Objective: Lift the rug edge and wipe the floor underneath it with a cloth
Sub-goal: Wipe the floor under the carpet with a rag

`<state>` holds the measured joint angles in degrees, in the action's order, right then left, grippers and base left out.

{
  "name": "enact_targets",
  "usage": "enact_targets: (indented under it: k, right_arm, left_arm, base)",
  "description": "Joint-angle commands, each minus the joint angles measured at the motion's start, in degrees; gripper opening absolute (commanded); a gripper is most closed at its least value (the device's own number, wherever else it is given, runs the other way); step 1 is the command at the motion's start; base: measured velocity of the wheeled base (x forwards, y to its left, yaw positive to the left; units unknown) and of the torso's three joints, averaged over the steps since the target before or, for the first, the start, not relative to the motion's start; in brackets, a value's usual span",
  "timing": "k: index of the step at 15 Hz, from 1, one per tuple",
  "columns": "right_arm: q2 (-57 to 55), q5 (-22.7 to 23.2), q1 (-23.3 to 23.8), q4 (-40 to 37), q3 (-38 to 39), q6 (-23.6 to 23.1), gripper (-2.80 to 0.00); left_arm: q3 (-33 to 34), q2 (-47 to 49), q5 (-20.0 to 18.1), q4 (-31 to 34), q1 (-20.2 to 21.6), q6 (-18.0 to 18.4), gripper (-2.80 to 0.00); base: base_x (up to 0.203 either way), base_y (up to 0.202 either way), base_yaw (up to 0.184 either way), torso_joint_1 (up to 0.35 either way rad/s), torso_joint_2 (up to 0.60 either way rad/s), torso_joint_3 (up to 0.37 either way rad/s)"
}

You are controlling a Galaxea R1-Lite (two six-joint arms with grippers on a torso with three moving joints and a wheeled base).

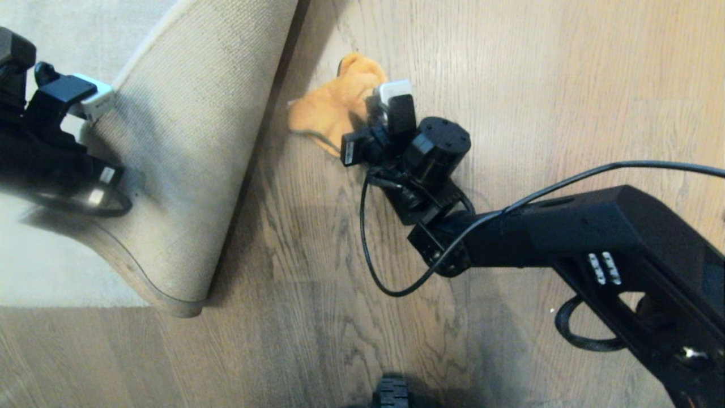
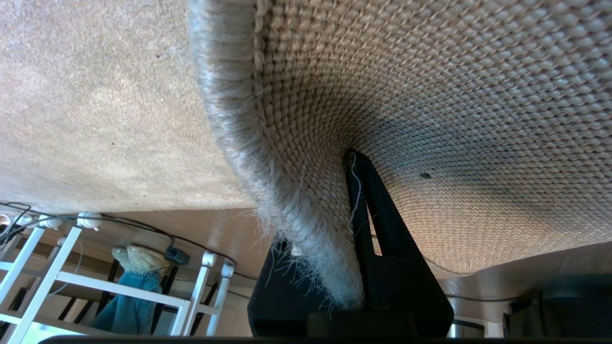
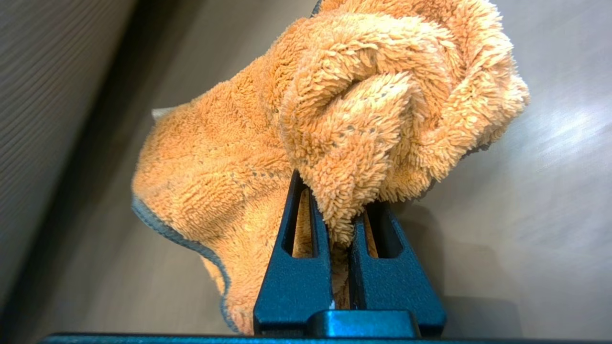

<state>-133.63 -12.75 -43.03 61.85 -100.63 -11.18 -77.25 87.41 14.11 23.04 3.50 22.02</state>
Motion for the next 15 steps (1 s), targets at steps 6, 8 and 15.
enact_targets:
  k: [6,8,15]
  right_arm:
    - [4.2,0.0,0.9,-0.1,2.2,-0.1,-2.8]
    - [3.9,0.0,-2.5,0.3,4.0,-0.1,-2.8]
    - [-0.7,-0.3,-21.5,2.7,15.1,-0.2,-2.8]
  left_arm:
    - [0.3,-0.4,0.1,0.1,0.0,0.1,-2.8]
    - [0.3,-0.4,0.1,0.1,0.0,0.2,-2.8]
    - [0.3,-0.2,0.1,0.1,0.0,0.2,-2.8]
  base:
    - [0.0,0.0,0.0,0.0,0.0,0.0]
    - [0.0,0.0,0.0,0.0,0.0,0.0]
    - [0.0,0.0,0.0,0.0,0.0,0.0]
